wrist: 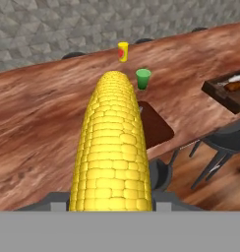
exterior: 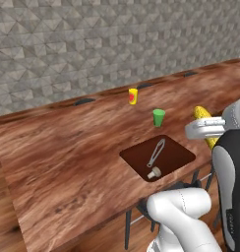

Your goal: Gather the corn and mushroom from the fridge and place them on a tray on the dining counter. Then gather the chicken drumstick and fish from the fridge and place them on the other tray.

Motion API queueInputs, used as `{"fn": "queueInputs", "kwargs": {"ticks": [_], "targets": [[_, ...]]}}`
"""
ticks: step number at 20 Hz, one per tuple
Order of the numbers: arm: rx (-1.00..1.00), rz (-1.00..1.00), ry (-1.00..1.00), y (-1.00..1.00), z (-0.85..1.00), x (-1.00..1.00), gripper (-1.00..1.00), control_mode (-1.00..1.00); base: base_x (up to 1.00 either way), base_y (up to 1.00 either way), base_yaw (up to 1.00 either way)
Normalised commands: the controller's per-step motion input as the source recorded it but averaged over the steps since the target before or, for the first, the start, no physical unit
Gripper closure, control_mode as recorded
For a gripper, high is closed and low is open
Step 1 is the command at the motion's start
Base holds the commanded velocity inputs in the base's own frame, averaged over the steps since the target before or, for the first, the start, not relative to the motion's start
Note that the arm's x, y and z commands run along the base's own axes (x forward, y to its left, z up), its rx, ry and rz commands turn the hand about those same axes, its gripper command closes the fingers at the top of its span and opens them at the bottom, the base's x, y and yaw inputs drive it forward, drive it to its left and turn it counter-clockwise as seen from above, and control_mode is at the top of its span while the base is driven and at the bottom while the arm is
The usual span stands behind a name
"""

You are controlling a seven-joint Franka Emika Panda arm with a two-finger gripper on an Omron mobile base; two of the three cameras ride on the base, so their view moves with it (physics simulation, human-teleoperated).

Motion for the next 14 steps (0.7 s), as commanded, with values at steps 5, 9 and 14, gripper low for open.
{"fn": "queueInputs", "kwargs": {"ticks": [5, 9, 14], "targets": [[0.1, -0.01, 0.15, -0.25, -0.41, 0.44, 1.0, -1.0, 0.04, -0.04, 0.0], [0.17, -0.02, 0.28, -0.23, -0.7, 0.86, 1.0, -1.0, 0.0, 0.0, 0.0], [0.02, -0.01, 0.18, 0.0, -0.77, 1.0, 1.0, -1.0, 0.0, 0.0, 0.0]]}}
